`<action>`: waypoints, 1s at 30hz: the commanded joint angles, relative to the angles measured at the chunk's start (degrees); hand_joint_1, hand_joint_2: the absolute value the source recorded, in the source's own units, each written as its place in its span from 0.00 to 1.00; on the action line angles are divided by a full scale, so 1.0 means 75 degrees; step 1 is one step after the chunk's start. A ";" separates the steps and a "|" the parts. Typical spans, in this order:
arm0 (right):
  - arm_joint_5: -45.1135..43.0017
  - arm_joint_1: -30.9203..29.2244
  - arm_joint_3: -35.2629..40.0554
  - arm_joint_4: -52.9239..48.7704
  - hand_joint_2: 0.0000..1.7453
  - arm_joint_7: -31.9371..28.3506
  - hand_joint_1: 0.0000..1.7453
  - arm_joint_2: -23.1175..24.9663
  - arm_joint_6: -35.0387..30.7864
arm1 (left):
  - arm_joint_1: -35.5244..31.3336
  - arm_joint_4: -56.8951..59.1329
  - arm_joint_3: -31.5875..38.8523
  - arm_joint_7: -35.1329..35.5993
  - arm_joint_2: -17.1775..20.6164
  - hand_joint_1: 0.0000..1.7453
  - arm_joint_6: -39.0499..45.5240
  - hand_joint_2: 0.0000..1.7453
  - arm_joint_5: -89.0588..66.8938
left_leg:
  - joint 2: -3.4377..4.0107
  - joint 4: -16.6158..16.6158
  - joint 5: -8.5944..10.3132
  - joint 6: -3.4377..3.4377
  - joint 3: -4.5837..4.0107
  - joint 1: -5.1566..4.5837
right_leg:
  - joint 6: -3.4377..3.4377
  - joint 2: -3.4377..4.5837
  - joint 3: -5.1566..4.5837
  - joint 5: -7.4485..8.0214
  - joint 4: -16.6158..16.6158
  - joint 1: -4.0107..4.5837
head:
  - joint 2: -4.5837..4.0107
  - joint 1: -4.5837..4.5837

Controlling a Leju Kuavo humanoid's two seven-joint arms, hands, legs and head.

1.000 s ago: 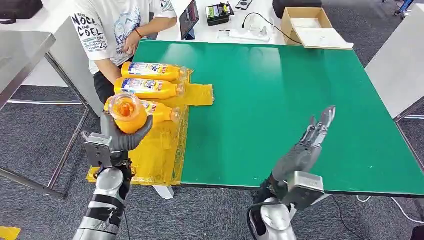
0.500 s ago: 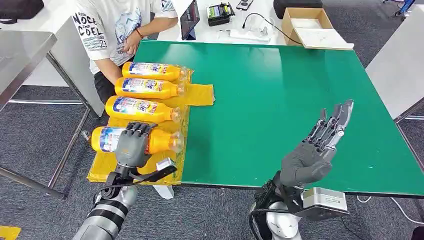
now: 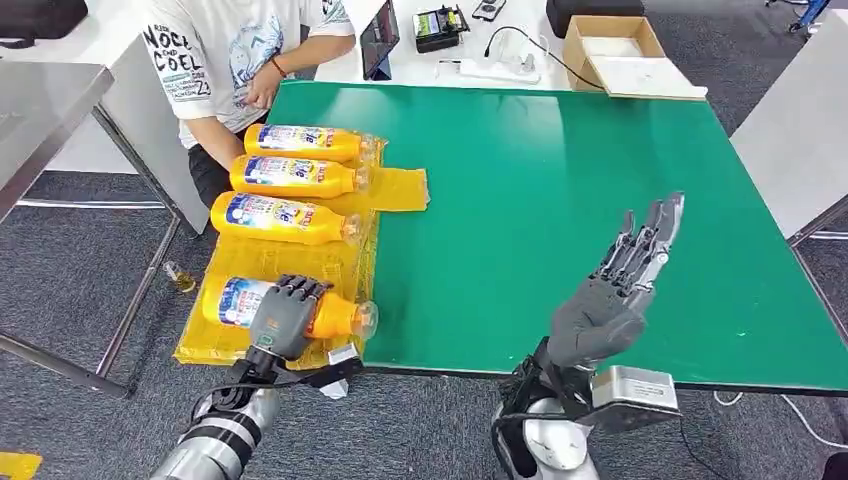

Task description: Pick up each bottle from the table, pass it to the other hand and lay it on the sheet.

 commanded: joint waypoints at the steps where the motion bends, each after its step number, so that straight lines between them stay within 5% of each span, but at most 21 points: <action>1: -0.0080 -0.0508 -0.0103 0.1508 1.00 0.0026 0.00 -0.0013 0.0201 | -0.0678 0.1514 0.0031 -0.0035 -0.0057 1.00 -0.0008 1.00 -0.0065 | 0.0012 -0.0011 -0.0008 0.0010 0.0036 -0.0001 | -0.0011 0.0001 0.0036 -0.0005 -0.0012 0.0005 | 0.0000 0.0000; 10: -0.0059 -0.1190 -0.0218 0.4053 1.00 0.0026 0.00 0.0374 0.0509 | -0.1152 0.2520 -0.1019 0.0860 -0.0223 1.00 -0.0008 1.00 -0.0745 | 0.0014 -0.0015 0.0003 0.0011 0.0053 -0.0003 | -0.0010 0.0007 0.0056 0.0000 -0.0016 0.0002 | 0.0000 0.0000; 22: 0.0043 -0.1497 -0.0059 0.5359 1.00 0.0026 0.00 0.0626 0.1001 | -0.1828 0.3021 -0.0361 0.0794 -0.0387 1.00 -0.1783 1.00 0.0165 | 0.0005 -0.0019 0.0003 0.0017 0.0107 0.0000 | -0.0021 0.0003 0.0115 0.0001 -0.0021 0.0008 | 0.0000 0.0000; 23: 0.0061 -0.1499 -0.0041 0.5392 1.00 0.0026 0.00 0.0640 0.1055 | -0.1898 0.3040 -0.0189 0.0768 -0.0429 0.27 -0.2179 1.00 0.0371 | -0.0013 -0.0011 0.0007 0.0012 0.0094 -0.0001 | -0.0015 -0.0006 0.0106 0.0000 -0.0012 0.0005 | 0.0000 0.0000; 24: 0.0170 -0.1529 0.0000 0.5503 1.00 0.0026 0.00 0.0650 0.1045 | -0.1945 0.3056 -0.0055 0.0887 -0.0434 0.10 -0.2655 1.00 0.0513 | -0.0018 -0.0010 0.0008 0.0008 0.0091 -0.0003 | -0.0011 -0.0006 0.0102 -0.0001 -0.0007 0.0001 | 0.0000 0.0000; 25: 0.0270 -0.1550 0.0025 0.5600 1.00 0.0026 0.00 0.0694 0.0945 | -0.1971 0.3032 -0.0046 0.0968 -0.0405 0.00 -0.2751 1.00 0.0516 | -0.0010 -0.0014 0.0010 0.0014 0.0099 0.0000 | -0.0018 -0.0005 0.0110 0.0003 -0.0016 0.0007 | 0.0000 0.0003; 29: 0.0303 -0.1550 0.0031 0.5782 1.00 0.0026 0.00 0.0735 0.1045 | -0.2039 0.3106 0.0465 0.1233 -0.0386 0.00 -0.3679 1.00 0.1029 | 0.0000 -0.0021 0.0015 0.0006 0.0109 0.0000 | -0.0020 0.0006 0.0117 0.0008 -0.0021 0.0007 | 0.0000 0.0006; 30: 0.0394 -0.1551 0.0057 0.5808 1.00 0.0026 0.00 0.0730 0.0976 | -0.2029 0.3096 0.0604 0.1283 -0.0366 0.00 -0.4064 0.00 0.1176 | -0.0006 -0.0018 0.0016 0.0001 0.0109 -0.0005 | -0.0016 0.0006 0.0118 0.0005 -0.0013 0.0000 | 0.0000 0.0000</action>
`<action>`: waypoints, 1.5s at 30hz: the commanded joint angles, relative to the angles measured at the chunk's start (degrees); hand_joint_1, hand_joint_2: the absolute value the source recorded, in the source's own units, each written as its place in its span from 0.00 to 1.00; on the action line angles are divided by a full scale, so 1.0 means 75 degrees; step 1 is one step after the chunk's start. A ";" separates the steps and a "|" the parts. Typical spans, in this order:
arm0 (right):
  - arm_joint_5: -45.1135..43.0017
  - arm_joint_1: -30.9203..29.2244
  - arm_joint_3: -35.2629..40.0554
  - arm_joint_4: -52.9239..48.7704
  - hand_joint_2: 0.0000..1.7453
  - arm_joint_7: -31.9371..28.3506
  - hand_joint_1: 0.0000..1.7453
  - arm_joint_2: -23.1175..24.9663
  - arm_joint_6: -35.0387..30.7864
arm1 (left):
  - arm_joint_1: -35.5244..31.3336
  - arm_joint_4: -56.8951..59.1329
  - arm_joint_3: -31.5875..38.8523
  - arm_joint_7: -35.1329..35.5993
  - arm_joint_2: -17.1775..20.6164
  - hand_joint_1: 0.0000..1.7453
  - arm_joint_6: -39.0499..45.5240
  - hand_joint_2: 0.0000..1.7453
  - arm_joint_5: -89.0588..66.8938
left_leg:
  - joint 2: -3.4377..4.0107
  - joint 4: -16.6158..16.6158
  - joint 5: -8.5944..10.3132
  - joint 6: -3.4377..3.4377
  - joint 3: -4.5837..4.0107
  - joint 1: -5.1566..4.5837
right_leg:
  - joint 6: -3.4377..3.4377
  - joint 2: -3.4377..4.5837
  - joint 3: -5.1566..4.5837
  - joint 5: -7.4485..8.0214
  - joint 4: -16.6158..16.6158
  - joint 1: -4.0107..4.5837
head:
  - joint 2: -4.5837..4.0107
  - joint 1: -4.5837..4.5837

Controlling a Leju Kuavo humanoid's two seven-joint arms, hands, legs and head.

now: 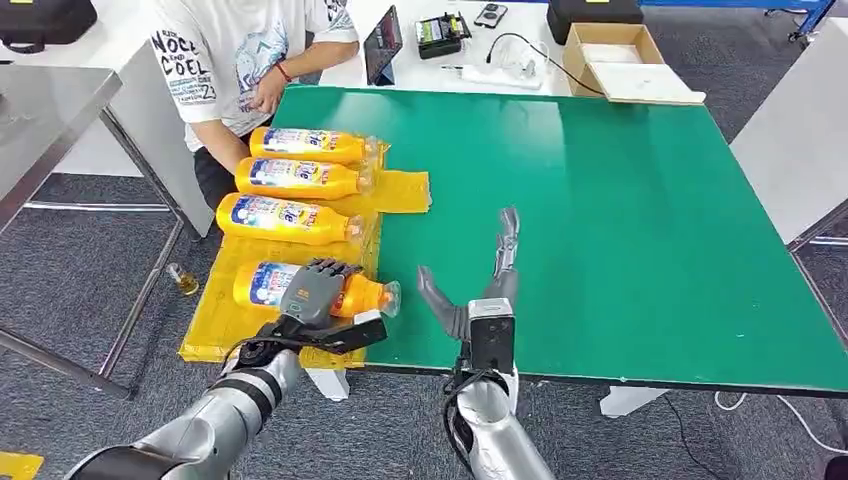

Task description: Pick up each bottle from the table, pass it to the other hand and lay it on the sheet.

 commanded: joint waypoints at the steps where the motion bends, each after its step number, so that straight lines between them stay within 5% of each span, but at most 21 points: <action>1: 0.0359 -0.0432 0.0129 0.1336 1.00 0.0011 0.00 0.0006 -0.0249 | -0.0054 0.0724 0.1197 0.0426 0.0024 0.00 -0.1852 0.00 0.0946 | 0.0048 -0.0019 -0.0005 0.0016 0.0037 -0.0003 | -0.0016 0.0029 0.0026 0.0009 -0.0022 0.0004 | 0.0000 0.0000; 25: 0.0598 -0.0503 0.0088 0.1645 1.00 0.0011 0.00 0.0027 -0.0844 | -0.0001 0.0726 0.2179 -0.0111 -0.0018 0.00 -0.3271 0.00 0.2176 | 0.0055 -0.0024 -0.0013 0.0005 0.0086 -0.0005 | -0.0021 0.0033 0.0061 0.0009 -0.0017 0.0002 | 0.0000 -0.0003; 28: 0.0568 -0.0440 0.0047 0.1651 1.00 0.0011 0.00 0.0005 -0.0870 | 0.0023 0.0519 0.2833 -0.0982 -0.0165 0.00 -0.3307 0.00 0.3031 | 0.0067 -0.0032 -0.0010 0.0010 0.0090 -0.0004 | -0.0026 0.0040 0.0065 0.0015 -0.0027 0.0005 | 0.0000 -0.0003; 32: 0.0660 -0.0032 -0.0042 0.1160 1.00 0.0011 0.00 -0.0114 -0.1021 | -0.0107 -0.0186 0.4360 -0.3008 -0.0835 0.00 -0.1403 0.00 0.5290 | 0.0036 -0.0026 -0.0007 0.0012 0.0084 -0.0004 | -0.0023 0.0013 0.0069 0.0008 -0.0023 0.0004 | 0.0000 -0.0003; 33: 0.0672 0.0148 -0.0040 0.0841 1.00 0.0011 0.00 -0.0169 -0.1123 | 0.0242 -0.1532 0.4018 -0.3209 -0.1098 0.00 -0.1120 1.00 0.6425 | 0.0022 -0.0018 -0.0008 0.0008 0.0077 -0.0003 | -0.0019 0.0004 0.0064 0.0003 -0.0016 0.0004 | 0.0000 0.0000; 37: 0.0738 0.0916 -0.0389 -0.0790 1.00 0.0011 0.00 -0.0336 -0.1303 | 0.1655 -0.4962 0.1864 -0.3209 -0.0965 0.00 -0.1104 1.00 0.9487 | 0.0046 -0.0005 -0.0011 0.0014 0.0033 0.0003 | -0.0029 0.0000 0.0013 0.0011 -0.0012 0.0012 | 0.0000 -0.0003; 45: 0.1251 0.2449 -0.1307 -0.3638 1.00 0.0011 0.00 -0.0420 -0.1303 | 0.3808 -0.8698 0.0626 -0.3209 -0.1163 0.00 -0.1308 1.00 1.0473 | 0.0043 0.0002 -0.0029 0.0006 -0.0024 -0.0001 | -0.0004 0.0014 -0.0041 -0.0020 -0.0004 0.0006 | 0.0000 -0.0003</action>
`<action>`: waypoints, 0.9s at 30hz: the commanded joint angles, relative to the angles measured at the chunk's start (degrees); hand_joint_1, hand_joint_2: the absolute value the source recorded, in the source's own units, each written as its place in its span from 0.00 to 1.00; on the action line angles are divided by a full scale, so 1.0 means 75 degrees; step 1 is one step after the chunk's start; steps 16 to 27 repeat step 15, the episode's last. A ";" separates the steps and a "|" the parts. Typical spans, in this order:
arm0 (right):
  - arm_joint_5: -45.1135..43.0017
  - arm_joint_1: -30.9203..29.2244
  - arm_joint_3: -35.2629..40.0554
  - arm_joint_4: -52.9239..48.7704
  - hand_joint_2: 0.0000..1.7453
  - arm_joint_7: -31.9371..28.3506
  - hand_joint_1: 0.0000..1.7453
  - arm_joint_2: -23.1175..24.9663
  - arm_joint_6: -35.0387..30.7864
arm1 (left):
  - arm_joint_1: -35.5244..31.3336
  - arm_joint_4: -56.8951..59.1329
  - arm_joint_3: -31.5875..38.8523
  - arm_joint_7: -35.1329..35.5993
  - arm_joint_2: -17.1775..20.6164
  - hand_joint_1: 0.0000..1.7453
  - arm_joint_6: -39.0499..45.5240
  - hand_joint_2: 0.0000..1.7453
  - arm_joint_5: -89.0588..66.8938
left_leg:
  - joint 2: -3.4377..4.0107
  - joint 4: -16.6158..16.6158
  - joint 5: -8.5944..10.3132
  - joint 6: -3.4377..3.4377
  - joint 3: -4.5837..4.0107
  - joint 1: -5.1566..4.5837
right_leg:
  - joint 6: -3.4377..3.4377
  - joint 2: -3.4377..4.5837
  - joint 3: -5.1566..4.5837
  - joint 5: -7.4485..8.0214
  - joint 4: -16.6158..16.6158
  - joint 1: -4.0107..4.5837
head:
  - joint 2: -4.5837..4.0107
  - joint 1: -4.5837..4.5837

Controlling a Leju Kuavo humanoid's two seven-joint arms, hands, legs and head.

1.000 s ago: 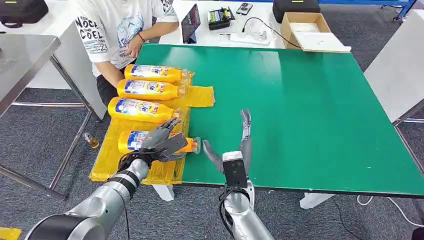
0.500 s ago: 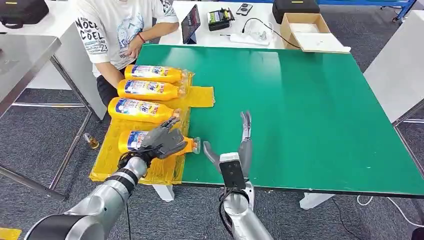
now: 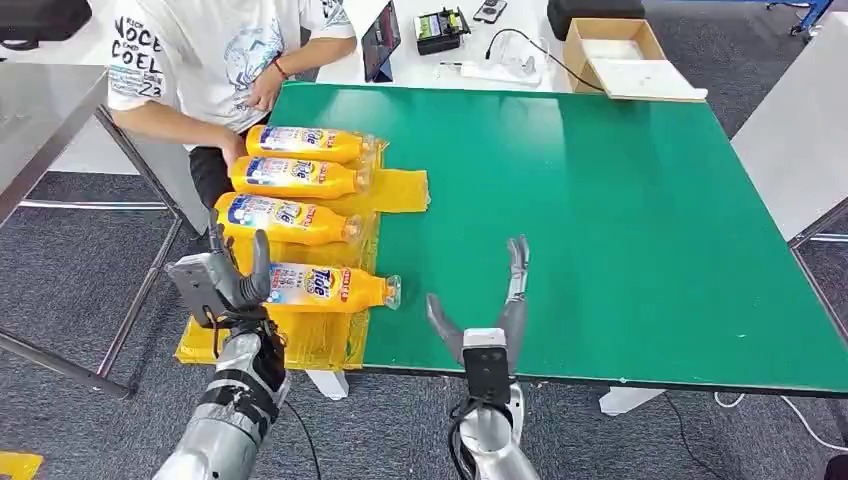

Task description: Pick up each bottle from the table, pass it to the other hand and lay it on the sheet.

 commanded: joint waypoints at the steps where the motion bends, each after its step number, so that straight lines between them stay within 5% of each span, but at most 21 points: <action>1: 0.0254 0.1478 -0.1006 -0.3078 1.00 0.0011 0.00 -0.0282 -0.0265 | 0.2234 -0.4521 -0.1609 -0.0236 -0.0214 0.00 -0.0010 1.00 0.0386 | 0.0018 0.0005 -0.0041 0.0020 0.0023 -0.0003 | -0.0007 -0.0001 0.0026 -0.0027 -0.0003 0.0003 | 0.0000 0.0000; 5: 0.0772 0.2094 -0.1510 -0.3766 1.00 0.0011 0.00 -0.0002 -0.0265 | 0.3184 -0.5679 -0.2161 -0.0236 -0.0080 0.00 0.0397 1.00 0.0241 | 0.0020 0.0003 -0.0076 0.0031 0.0042 -0.0006 | -0.0024 -0.0009 0.0040 -0.0052 -0.0003 0.0002 | 0.0000 0.0000; 10: 0.0772 0.2094 -0.1510 -0.3766 1.00 0.0011 0.00 -0.0002 -0.0265 | 0.3184 -0.5679 -0.2161 -0.0236 -0.0080 0.00 0.0397 1.00 0.0241 | 0.0016 -0.0002 -0.0076 0.0018 0.0019 -0.0007 | -0.0011 -0.0004 0.0013 -0.0050 -0.0005 -0.0003 | 0.0000 0.0000; 15: 0.0516 0.2430 -0.2314 -0.3471 1.00 0.0011 0.00 0.0196 -0.0265 | 0.3967 -0.6052 -0.2935 -0.0236 0.0582 0.00 0.1086 1.00 0.0178 | 0.0021 -0.0013 -0.0079 0.0019 0.0041 -0.0004 | -0.0013 -0.0002 0.0033 -0.0051 -0.0018 0.0001 | 0.0000 0.0000; 27: 0.0516 0.2430 -0.2314 -0.3471 1.00 0.0011 0.00 0.0196 -0.0265 | 0.3967 -0.6052 -0.2935 -0.0236 0.0582 0.00 0.1086 1.00 0.0178 | 0.0021 -0.0013 -0.0079 0.0019 0.0041 -0.0004 | -0.0013 -0.0002 0.0033 -0.0051 -0.0018 0.0001 | 0.0000 0.0000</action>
